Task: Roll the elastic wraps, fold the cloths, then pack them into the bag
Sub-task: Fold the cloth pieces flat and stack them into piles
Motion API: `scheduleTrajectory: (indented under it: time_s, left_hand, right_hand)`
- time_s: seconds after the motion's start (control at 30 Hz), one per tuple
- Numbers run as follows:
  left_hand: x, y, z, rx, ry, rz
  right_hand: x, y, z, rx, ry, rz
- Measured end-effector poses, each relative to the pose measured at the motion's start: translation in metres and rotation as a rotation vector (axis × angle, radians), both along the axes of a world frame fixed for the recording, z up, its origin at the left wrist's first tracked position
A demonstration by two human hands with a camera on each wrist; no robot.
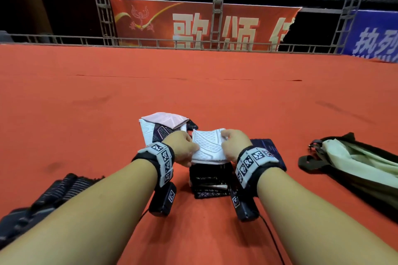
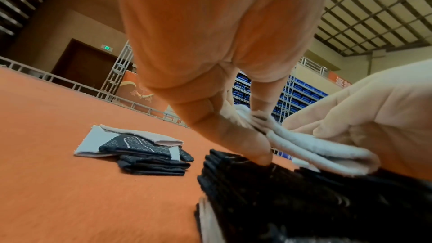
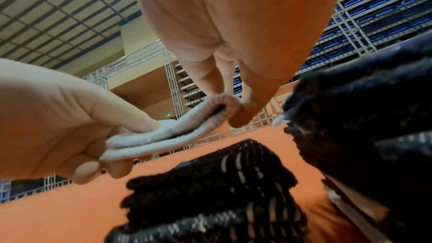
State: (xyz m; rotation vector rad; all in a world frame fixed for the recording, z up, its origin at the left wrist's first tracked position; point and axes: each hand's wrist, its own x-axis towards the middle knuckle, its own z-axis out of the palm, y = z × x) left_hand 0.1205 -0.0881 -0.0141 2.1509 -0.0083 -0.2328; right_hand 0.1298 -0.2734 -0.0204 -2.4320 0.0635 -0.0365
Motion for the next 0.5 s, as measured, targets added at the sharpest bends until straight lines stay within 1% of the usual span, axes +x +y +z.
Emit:
scheduleTrajectory:
  time_s: [0.07,0.13,0.17,0.23,0.27,0.3,0.37,0.43,0.5]
  left_hand:
    - [0.004,0.002,-0.007,0.108,0.014,-0.048]
    - [0.008,0.002,-0.014,0.217,0.015,-0.078]
    - [0.009,0.002,-0.017,0.298,-0.016,-0.079]
    - [0.015,0.001,-0.024,0.5,-0.155,-0.047]
    - [0.019,-0.001,-0.029,0.549,-0.218,-0.024]
    - [0.022,-0.003,-0.032,0.559,-0.262,-0.014]
    - [0.029,-0.01,-0.042,0.555,-0.307,-0.055]
    - [0.035,-0.018,-0.051,0.573,-0.319,-0.125]
    - [0.042,-0.025,-0.064,0.636,-0.29,-0.174]
  right_hand:
    - [0.004,0.005,-0.005,-0.103,0.04,0.029]
    - [0.007,0.008,-0.011,-0.146,0.062,0.031]
    - [0.008,0.009,-0.013,-0.148,0.073,0.024]
    - [0.012,0.011,-0.018,-0.145,0.07,0.013]
    - [0.014,0.012,-0.02,-0.146,0.062,0.009]
    - [0.016,0.013,-0.021,-0.152,0.048,0.007]
    - [0.018,0.016,-0.024,-0.167,0.004,0.018]
    - [0.021,0.02,-0.026,-0.181,-0.031,0.067]
    - [0.023,0.026,-0.031,-0.191,-0.022,0.135]
